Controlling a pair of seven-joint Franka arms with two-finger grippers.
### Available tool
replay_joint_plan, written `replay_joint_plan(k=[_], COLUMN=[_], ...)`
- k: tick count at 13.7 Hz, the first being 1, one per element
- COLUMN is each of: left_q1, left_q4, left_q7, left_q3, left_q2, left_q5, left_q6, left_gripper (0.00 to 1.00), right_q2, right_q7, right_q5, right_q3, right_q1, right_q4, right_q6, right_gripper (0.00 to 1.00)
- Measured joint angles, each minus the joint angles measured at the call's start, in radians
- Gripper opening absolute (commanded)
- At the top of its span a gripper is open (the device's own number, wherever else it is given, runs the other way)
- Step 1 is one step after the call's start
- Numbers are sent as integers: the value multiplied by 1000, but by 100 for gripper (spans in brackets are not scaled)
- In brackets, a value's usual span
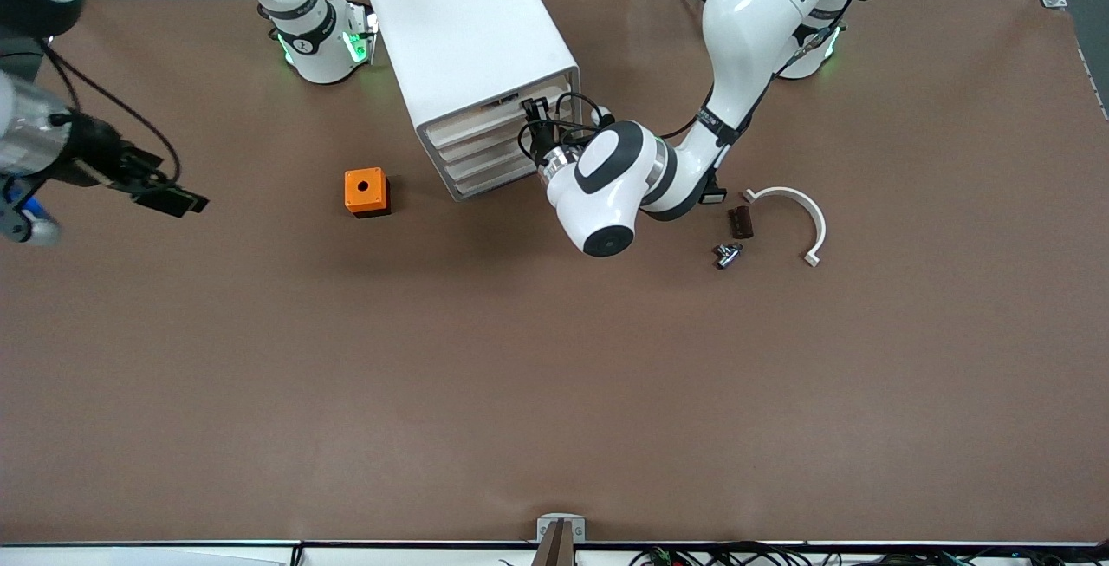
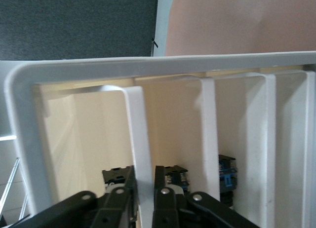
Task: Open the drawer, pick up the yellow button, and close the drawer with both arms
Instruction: 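Pull the drawer open with the left gripper while the right gripper approaches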
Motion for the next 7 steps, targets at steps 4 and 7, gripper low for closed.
replay_joint_plan(k=[4, 7], left_q1=[24, 71], left_q4=[10, 35], left_q7=[-4, 30], left_q3=[17, 73], left_q2=[0, 0], left_q5=[0, 0], left_q6=[0, -17], left_gripper=[1, 2], right_q2=[-14, -7], right_q7=[291, 466], right_q5=[1, 0], right_q3=[4, 4], right_q1=[191, 304], right_q4=[-52, -69], right_q6=[132, 204], right_gripper=[100, 100])
